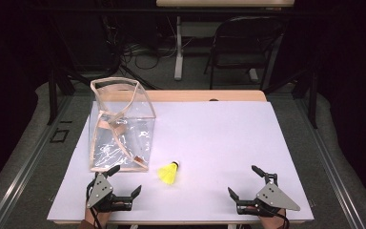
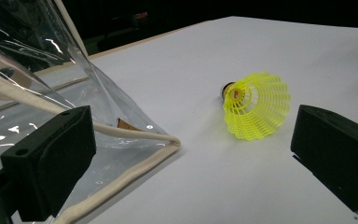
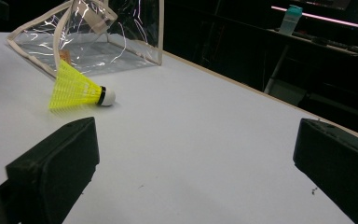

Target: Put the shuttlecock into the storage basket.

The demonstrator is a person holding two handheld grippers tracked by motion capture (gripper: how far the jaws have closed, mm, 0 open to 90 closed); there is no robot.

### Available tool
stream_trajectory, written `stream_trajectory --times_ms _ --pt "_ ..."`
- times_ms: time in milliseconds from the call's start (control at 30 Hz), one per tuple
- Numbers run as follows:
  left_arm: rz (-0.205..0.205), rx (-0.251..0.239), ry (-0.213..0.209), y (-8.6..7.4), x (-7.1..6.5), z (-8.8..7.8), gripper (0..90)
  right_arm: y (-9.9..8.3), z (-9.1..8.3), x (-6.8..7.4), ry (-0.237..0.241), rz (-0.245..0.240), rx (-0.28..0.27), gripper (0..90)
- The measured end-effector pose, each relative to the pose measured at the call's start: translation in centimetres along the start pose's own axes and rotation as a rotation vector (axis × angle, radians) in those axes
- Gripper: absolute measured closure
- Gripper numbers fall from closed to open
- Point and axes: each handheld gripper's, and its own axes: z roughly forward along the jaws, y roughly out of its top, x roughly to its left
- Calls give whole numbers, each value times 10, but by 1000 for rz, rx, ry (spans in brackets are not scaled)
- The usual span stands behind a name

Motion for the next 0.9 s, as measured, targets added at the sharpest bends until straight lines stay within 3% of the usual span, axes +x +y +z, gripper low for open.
stream_trajectory --times_ms 600,800,900 --pt "17 17 -49 9 -2 11 0 -2 1 -1 9 2 16 0" --pt "-10 13 -65 12 3 15 0 -2 2 -1 11 0 27 0" --pt "-4 16 -69 14 4 18 0 -2 2 0 11 0 29 0"
